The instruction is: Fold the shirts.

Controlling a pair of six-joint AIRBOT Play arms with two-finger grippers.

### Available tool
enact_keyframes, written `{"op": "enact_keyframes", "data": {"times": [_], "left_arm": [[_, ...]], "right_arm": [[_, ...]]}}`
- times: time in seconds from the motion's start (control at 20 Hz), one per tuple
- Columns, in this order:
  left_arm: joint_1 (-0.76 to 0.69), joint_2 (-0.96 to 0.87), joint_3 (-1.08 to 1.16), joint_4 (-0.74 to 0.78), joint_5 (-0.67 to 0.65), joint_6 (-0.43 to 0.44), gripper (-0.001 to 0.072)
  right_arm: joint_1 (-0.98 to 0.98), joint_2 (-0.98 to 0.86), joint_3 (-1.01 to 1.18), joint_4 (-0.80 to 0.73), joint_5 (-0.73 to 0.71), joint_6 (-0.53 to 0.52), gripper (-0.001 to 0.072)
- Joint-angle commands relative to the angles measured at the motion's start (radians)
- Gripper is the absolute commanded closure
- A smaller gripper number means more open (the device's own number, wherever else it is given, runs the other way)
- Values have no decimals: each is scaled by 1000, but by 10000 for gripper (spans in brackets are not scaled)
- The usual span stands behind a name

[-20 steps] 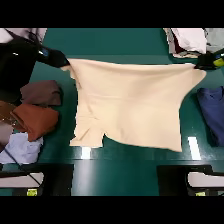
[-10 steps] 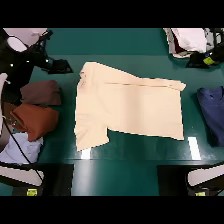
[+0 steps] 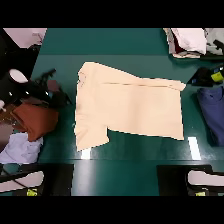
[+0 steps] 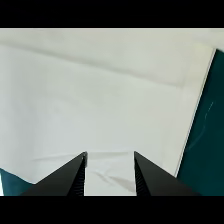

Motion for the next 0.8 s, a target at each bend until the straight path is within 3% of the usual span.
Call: {"op": "enact_keyframes", "data": {"times": [0.0,0.15,0.25,0.35,0.4,0.45,0.5,0.6,0.75], "left_arm": [[-80,37,-191,-42,136,32,66],[-130,37,-205,-43,202,-6,99],[-135,38,-201,-45,193,-12,642],[-135,48,-171,-42,160,-10,676],[-135,59,-155,-41,154,-8,676],[-135,74,-140,-41,156,-8,677],[-135,88,-124,-41,156,-8,677],[-135,98,-97,-42,153,-8,676],[-135,98,-92,-42,148,-8,677]], "right_arm": [[-28,127,-205,14,-52,-13,364],[-56,209,-312,17,-59,-27,364],[-110,268,-403,16,-57,-32,364],[-194,327,-520,-2,-52,-42,364],[-240,353,-590,-45,-46,-58,295],[-283,371,-658,-98,-39,-65,115],[-329,383,-729,-128,-43,-65,100],[-394,384,-855,-110,-77,-90,203],[-401,384,-977,-47,-167,-128,243]]}}
